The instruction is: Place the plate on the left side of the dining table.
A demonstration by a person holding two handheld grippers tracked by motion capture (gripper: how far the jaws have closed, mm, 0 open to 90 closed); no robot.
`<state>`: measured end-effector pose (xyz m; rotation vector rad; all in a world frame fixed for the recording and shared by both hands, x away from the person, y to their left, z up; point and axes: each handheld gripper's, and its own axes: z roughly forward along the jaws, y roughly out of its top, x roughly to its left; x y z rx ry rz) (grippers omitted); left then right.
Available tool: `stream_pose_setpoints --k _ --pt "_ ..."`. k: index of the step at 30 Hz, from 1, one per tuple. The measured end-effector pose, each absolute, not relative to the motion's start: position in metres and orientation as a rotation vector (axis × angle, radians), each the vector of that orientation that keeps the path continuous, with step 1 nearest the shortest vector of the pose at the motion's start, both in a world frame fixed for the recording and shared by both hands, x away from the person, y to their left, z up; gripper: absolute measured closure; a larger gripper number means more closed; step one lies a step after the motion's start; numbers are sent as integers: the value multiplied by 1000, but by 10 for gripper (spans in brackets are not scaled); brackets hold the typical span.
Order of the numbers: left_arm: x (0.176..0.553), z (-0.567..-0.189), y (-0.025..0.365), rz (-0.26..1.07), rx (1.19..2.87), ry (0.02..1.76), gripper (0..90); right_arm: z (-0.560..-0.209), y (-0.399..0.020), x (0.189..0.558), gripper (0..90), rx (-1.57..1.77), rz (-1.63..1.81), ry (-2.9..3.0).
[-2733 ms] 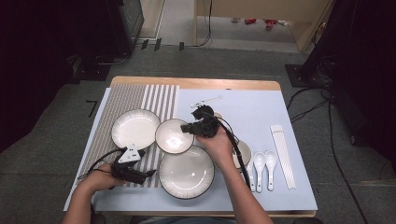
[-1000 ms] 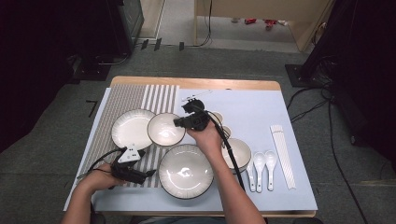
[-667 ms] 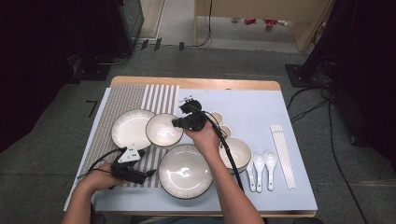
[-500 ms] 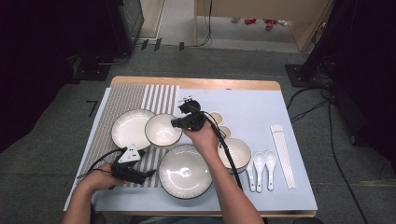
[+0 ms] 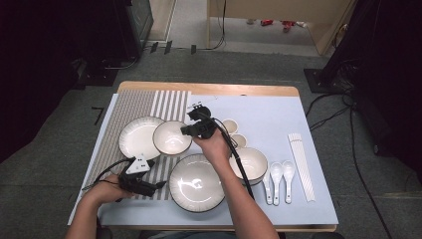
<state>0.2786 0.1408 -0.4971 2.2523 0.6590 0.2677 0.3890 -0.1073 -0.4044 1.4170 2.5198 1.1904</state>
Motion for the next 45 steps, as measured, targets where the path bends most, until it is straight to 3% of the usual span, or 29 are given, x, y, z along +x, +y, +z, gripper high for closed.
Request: stream_pose_setpoints --k 45 --pt "279 -497 140 266 2256 655 152 -423 -75 407 831 1437 1219 2525"
